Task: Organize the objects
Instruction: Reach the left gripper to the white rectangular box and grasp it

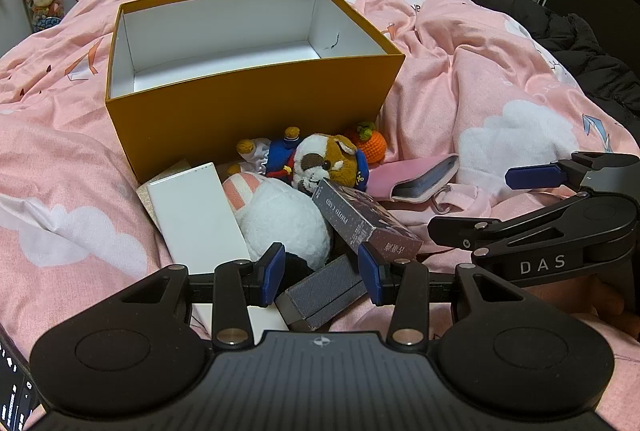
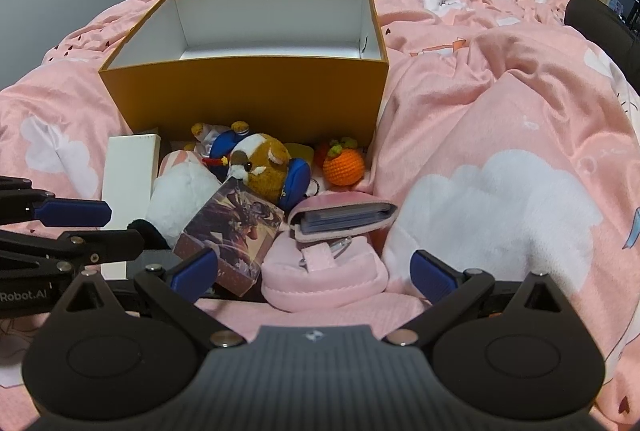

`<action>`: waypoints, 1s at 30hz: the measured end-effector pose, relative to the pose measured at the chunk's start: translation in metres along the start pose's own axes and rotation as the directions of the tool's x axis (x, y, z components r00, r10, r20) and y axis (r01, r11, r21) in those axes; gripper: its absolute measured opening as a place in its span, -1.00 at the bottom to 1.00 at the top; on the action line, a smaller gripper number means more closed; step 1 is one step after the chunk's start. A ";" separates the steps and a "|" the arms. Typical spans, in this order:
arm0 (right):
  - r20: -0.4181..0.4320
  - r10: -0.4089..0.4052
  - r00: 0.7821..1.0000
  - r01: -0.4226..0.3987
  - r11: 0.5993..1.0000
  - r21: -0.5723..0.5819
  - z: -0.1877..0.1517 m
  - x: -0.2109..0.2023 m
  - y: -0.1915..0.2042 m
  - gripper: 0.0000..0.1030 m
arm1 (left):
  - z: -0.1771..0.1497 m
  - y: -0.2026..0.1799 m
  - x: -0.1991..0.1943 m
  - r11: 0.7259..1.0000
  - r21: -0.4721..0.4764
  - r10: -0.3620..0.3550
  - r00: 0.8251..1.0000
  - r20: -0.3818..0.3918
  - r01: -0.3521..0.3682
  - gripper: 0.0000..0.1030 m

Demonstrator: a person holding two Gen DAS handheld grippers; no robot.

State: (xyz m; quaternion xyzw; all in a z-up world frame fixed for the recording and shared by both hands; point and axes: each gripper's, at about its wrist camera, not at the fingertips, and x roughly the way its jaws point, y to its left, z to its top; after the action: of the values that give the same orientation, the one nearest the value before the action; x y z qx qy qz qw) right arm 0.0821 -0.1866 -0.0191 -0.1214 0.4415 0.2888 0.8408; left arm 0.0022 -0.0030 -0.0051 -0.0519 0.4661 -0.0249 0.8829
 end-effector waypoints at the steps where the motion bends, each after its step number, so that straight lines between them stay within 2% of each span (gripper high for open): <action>1: -0.001 0.000 1.000 0.000 1.000 0.000 0.000 0.000 0.000 0.98 | 0.000 0.000 0.000 1.000 0.000 0.000 1.000 0.000 0.000 -0.02; 21: -0.009 0.001 1.000 -0.001 1.000 -0.006 -0.001 0.001 0.001 0.98 | 0.000 0.001 0.000 1.000 -0.006 0.002 1.000 0.000 -0.002 -0.02; 26: 0.010 0.024 1.000 -0.024 0.999 -0.030 0.004 -0.001 0.004 0.98 | 0.001 0.013 -0.003 0.999 -0.048 0.006 1.000 0.014 -0.005 -0.02; 30: 0.054 0.065 0.996 -0.059 0.992 -0.109 0.013 -0.007 0.015 0.90 | 0.005 0.032 -0.010 0.994 -0.103 0.029 0.999 0.037 -0.025 -0.02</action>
State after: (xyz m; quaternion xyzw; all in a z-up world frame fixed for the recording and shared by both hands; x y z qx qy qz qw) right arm 0.0787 -0.1712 -0.0053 -0.1444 0.4046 0.3414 0.8360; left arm 0.0001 0.0306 0.0022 -0.0913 0.4505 0.0121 0.8880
